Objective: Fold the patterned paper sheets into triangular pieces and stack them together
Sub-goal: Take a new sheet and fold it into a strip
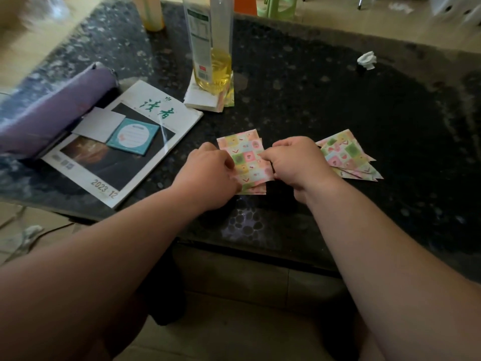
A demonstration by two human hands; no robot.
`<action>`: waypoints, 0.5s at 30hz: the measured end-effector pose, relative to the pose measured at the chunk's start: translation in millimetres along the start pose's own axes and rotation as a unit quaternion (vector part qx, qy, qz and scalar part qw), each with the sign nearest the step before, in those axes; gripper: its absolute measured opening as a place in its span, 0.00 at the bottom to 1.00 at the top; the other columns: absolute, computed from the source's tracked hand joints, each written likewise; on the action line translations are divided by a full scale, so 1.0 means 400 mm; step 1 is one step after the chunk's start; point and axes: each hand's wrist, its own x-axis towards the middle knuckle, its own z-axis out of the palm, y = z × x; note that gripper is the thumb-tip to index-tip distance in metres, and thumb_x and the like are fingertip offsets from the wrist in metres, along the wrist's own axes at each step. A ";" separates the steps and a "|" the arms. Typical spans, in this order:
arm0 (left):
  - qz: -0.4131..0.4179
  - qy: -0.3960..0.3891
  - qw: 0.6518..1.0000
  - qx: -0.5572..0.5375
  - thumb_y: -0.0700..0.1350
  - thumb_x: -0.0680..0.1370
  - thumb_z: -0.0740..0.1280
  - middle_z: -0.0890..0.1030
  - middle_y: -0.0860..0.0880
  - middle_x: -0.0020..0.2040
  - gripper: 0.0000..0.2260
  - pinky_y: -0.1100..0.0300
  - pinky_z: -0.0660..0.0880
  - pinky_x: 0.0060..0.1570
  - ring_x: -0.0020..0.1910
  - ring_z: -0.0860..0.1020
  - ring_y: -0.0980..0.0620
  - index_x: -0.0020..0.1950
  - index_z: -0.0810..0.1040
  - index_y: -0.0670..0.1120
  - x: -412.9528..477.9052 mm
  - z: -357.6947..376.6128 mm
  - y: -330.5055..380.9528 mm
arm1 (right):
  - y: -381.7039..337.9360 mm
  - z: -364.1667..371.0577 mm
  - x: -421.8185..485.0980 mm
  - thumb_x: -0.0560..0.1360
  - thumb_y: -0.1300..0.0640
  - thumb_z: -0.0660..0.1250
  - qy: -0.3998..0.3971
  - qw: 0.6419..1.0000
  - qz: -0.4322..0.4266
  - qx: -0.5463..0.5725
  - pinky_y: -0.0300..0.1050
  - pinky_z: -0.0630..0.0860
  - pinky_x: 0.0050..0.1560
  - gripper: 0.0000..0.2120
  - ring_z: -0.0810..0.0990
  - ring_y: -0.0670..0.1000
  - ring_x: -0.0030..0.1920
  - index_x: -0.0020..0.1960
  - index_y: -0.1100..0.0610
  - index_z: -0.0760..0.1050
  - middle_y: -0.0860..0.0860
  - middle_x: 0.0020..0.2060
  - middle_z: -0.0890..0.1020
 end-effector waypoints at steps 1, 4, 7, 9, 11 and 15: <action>0.000 0.001 1.000 0.002 0.56 0.75 0.74 0.69 0.49 0.69 0.22 0.51 0.70 0.68 0.70 0.67 0.47 0.67 0.78 0.53 0.001 0.001 0.001 | -0.005 0.001 0.000 0.76 0.56 0.72 -0.010 1.000 0.018 0.009 0.57 0.83 0.54 0.02 0.84 0.54 0.51 0.48 0.52 0.80 0.53 0.50 0.84; 0.001 0.000 1.000 0.001 0.56 0.75 0.74 0.69 0.49 0.69 0.22 0.52 0.69 0.67 0.70 0.67 0.46 0.68 0.78 0.53 0.000 0.002 0.000 | -0.009 0.004 0.011 0.74 0.54 0.74 -0.035 0.997 0.064 0.035 0.56 0.82 0.54 0.15 0.82 0.55 0.54 0.59 0.53 0.80 0.52 0.57 0.83; 0.001 -0.009 1.000 0.000 0.57 0.75 0.73 0.68 0.49 0.69 0.23 0.52 0.68 0.67 0.70 0.67 0.46 0.68 0.77 0.53 -0.002 -0.001 -0.002 | 0.007 0.010 0.023 0.77 0.57 0.72 -0.006 1.000 0.009 -0.018 0.54 0.81 0.57 0.21 0.79 0.54 0.58 0.69 0.51 0.76 0.50 0.61 0.79; -0.004 -0.020 1.000 -0.002 0.59 0.75 0.73 0.69 0.49 0.68 0.24 0.51 0.69 0.68 0.69 0.68 0.46 0.68 0.78 0.53 -0.001 -0.004 -0.001 | 0.021 0.017 0.027 0.77 0.59 0.72 0.011 0.999 -0.024 -0.044 0.54 0.83 0.56 0.20 0.80 0.53 0.59 0.68 0.51 0.76 0.50 0.62 0.80; -0.011 -0.017 1.000 -0.022 0.61 0.74 0.74 0.71 0.49 0.66 0.24 0.51 0.72 0.67 0.66 0.72 0.46 0.67 0.78 0.52 0.003 -0.011 -0.001 | 0.027 0.016 0.025 0.78 0.59 0.72 0.010 0.998 -0.033 -0.051 0.52 0.84 0.52 0.13 0.82 0.51 0.55 0.61 0.50 0.79 0.49 0.58 0.82; -0.028 0.062 0.994 -0.090 0.60 0.73 0.76 0.73 0.49 0.67 0.31 0.55 0.71 0.61 0.65 0.73 0.49 0.72 0.73 0.51 0.019 -0.054 0.007 | 0.025 -0.047 0.004 0.79 0.57 0.73 -0.042 0.999 -0.013 -0.028 0.41 0.82 0.36 0.03 0.84 0.48 0.45 0.51 0.50 0.81 0.48 0.47 0.84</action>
